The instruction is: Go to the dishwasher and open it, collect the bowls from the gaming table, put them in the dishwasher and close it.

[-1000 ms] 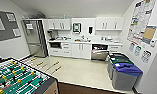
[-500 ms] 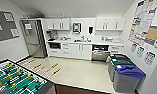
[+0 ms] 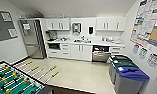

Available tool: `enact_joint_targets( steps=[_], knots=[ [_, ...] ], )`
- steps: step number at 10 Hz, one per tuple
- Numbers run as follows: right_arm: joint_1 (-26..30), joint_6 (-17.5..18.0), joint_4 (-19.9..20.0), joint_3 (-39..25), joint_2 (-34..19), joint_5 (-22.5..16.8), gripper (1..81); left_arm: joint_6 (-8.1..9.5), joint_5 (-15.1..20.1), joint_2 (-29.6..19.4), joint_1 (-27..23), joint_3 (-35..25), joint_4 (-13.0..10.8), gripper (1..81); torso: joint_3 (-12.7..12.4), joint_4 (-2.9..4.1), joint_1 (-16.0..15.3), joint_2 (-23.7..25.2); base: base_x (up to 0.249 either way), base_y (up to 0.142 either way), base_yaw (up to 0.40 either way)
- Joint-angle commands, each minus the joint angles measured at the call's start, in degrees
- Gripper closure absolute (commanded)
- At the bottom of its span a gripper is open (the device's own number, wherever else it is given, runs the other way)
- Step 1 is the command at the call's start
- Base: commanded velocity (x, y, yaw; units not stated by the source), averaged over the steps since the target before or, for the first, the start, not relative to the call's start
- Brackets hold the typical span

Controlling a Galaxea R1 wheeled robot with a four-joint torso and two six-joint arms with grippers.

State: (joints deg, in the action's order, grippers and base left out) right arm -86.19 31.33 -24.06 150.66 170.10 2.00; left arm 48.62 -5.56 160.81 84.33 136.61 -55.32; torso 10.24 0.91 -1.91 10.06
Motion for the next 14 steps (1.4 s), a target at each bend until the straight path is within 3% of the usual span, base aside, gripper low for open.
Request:
enact_joint_targets(
  steps=[1,14],
  knots=[
    [2.9,-0.2,-0.7,-1.2,1.2,-0.6,81.1,-0.19,1.5,-0.8,-3.0,-0.6,-0.7,81.1,0.0,0.0,0.0,0.0,0.154,-0.066,0.0],
    [3.0,-0.2,-0.7,-1.2,1.2,-0.6,81.1,-0.19,1.5,-0.8,-3.0,-0.6,-0.7,81.1,0.0,0.0,0.0,0.0,0.157,-0.073,0.0]
  ],
)
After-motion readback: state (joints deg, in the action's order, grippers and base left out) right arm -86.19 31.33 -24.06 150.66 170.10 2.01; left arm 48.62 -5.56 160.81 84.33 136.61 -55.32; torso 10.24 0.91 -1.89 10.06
